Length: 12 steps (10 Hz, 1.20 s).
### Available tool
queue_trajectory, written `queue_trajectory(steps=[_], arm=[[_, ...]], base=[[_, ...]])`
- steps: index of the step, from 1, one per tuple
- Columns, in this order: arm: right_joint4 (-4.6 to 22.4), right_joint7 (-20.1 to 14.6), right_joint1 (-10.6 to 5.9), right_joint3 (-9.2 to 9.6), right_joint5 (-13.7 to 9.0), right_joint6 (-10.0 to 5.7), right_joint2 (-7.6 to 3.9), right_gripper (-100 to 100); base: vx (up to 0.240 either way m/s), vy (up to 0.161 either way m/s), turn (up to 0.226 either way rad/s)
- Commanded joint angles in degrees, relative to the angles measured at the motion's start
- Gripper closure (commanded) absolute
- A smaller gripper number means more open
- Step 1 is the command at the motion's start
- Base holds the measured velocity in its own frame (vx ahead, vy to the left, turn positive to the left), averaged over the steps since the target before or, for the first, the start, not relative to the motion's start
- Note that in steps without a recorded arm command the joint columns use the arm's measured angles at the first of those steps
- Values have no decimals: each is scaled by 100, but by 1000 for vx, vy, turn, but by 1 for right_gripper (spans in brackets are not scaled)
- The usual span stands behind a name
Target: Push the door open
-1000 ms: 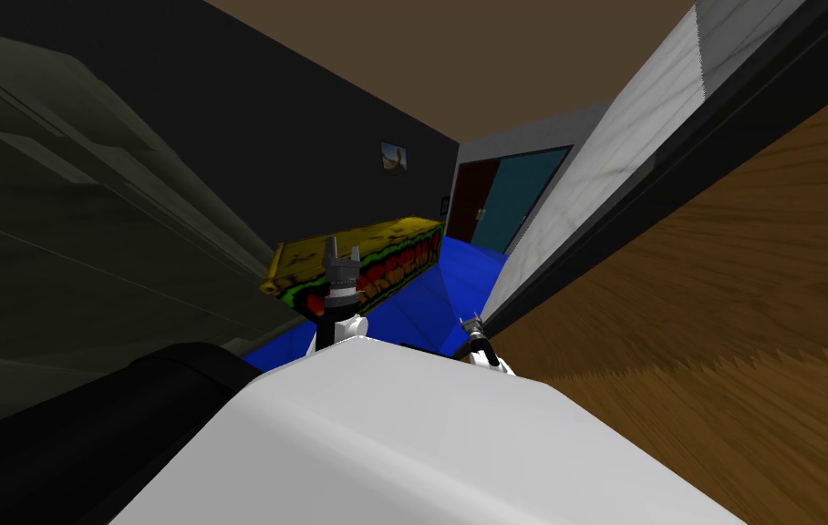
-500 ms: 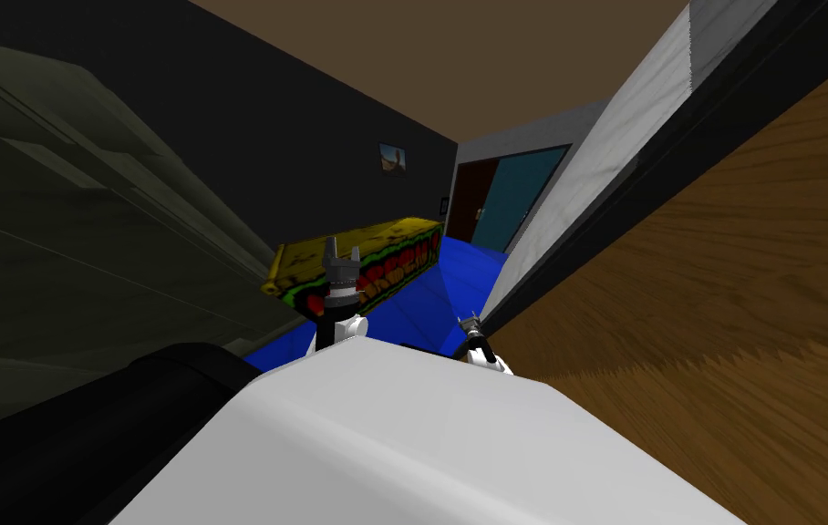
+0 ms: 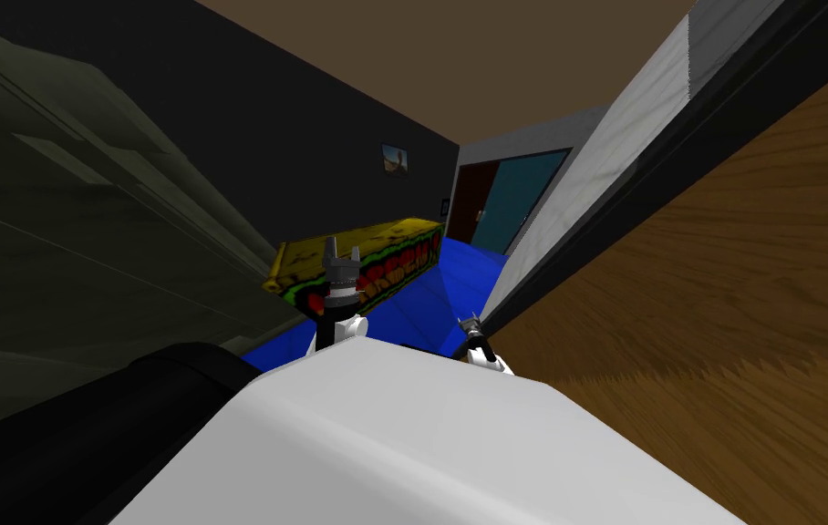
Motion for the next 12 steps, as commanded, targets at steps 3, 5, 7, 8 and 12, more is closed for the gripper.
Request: queue_trajectory(steps=[3,5,7,8,12], arm=[[224,-22,153,-121,-35,16,-115,-100],[224,-22,153,-121,-35,16,-115,-100],[228,102,-106,79,54,-206,-49,-100],[219,215,-99,112,96,-234,-55,-100],[219,215,-99,112,96,-234,-55,-100]], base=[[0,-1,2],[0,0,0],[-2,-3,-7],[-9,-15,-41],[-2,-6,-8]])
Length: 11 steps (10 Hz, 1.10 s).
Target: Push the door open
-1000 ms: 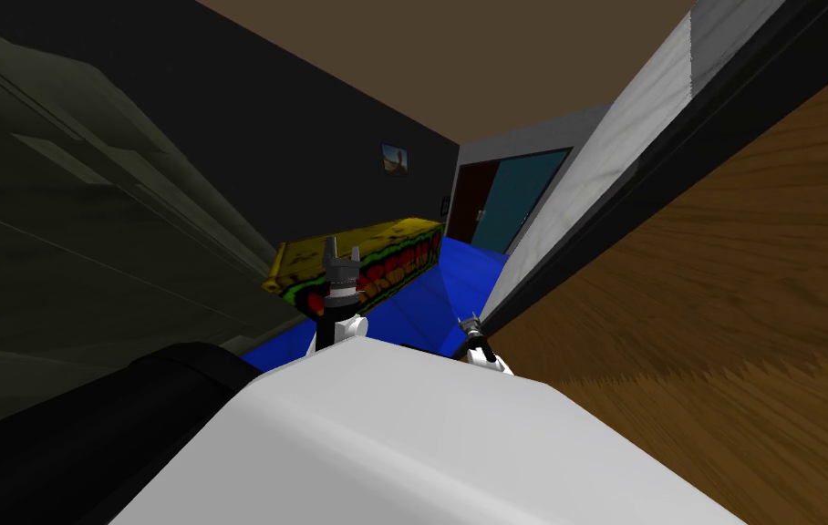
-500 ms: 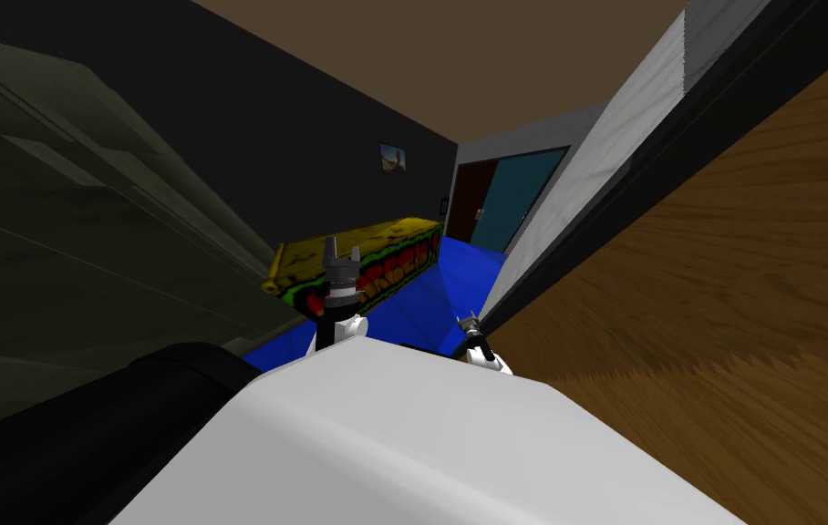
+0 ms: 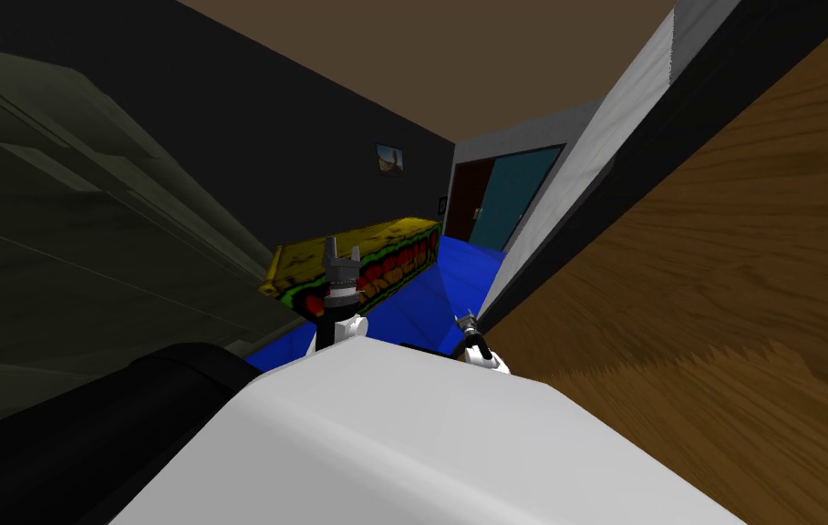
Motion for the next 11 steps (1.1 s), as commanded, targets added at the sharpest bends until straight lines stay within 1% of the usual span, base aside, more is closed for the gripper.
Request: queue_trajectory(steps=[1,5,6,9,11], arm=[[-141,3,150,-63,-12,103,-103,-100],[-141,3,150,-63,-12,103,-103,-100],[-153,193,97,64,72,-7,-8,-100],[-204,438,133,152,162,-74,-39,-100],[-204,438,133,152,162,-74,-39,-100]], base=[[-2,-21,-7],[1,0,3],[-4,-8,-21],[-5,-9,-23],[0,0,0]])
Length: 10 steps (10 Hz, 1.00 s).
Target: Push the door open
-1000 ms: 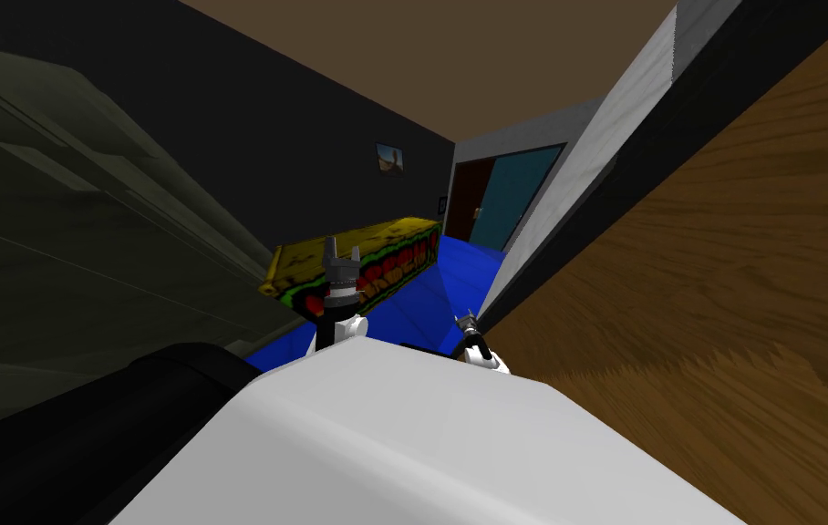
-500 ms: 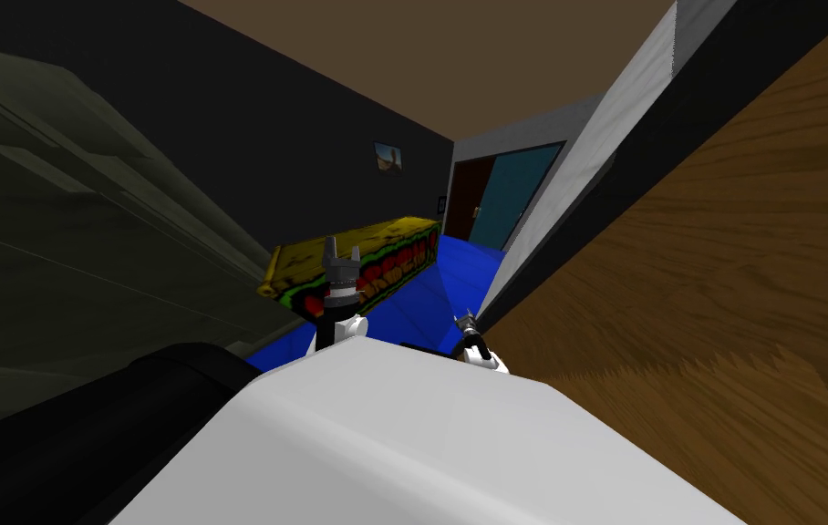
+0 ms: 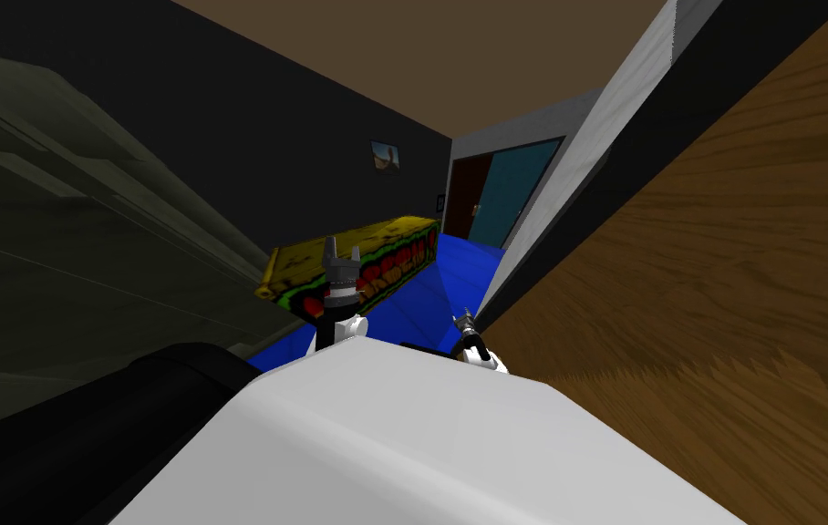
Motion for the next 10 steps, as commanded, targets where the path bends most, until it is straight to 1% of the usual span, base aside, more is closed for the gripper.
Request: queue_trajectory(steps=[1,7,8,10], arm=[[31,7,-8,-54,-10,-3,-51,-100],[31,7,-8,-54,-10,-3,-51,-100],[-60,193,36,47,66,-25,-12,-100],[-97,368,62,110,130,-75,-37,-100]], base=[[0,0,0],[0,0,0],[0,0,0],[0,0,0]])
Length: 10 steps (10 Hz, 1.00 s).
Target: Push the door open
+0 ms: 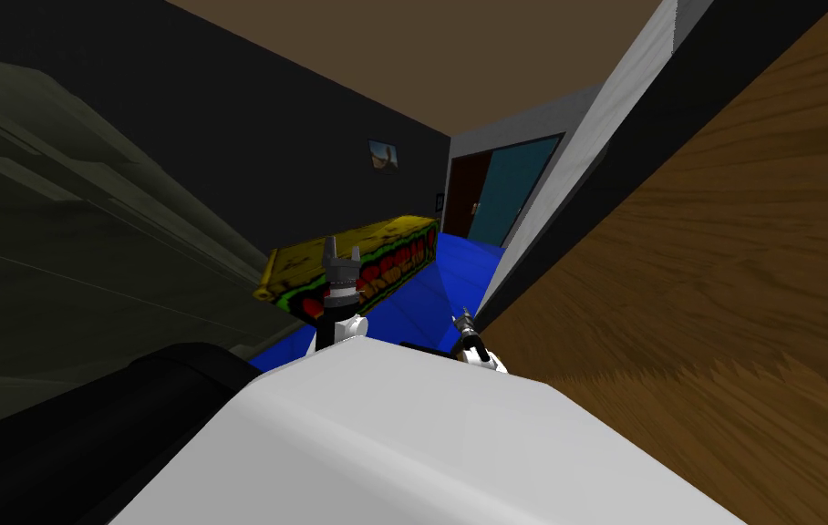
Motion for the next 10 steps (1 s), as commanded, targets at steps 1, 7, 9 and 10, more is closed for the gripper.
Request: queue_trajectory(steps=[1,7,9,10], arm=[[-30,58,5,9,17,-8,-22,-100],[-30,58,5,9,17,-8,-22,-100],[-30,58,5,9,17,-8,-22,-100],[31,19,74,-25,-15,181,-27,-100]], base=[[0,0,0],[0,0,0],[0,0,0],[0,0,0]])
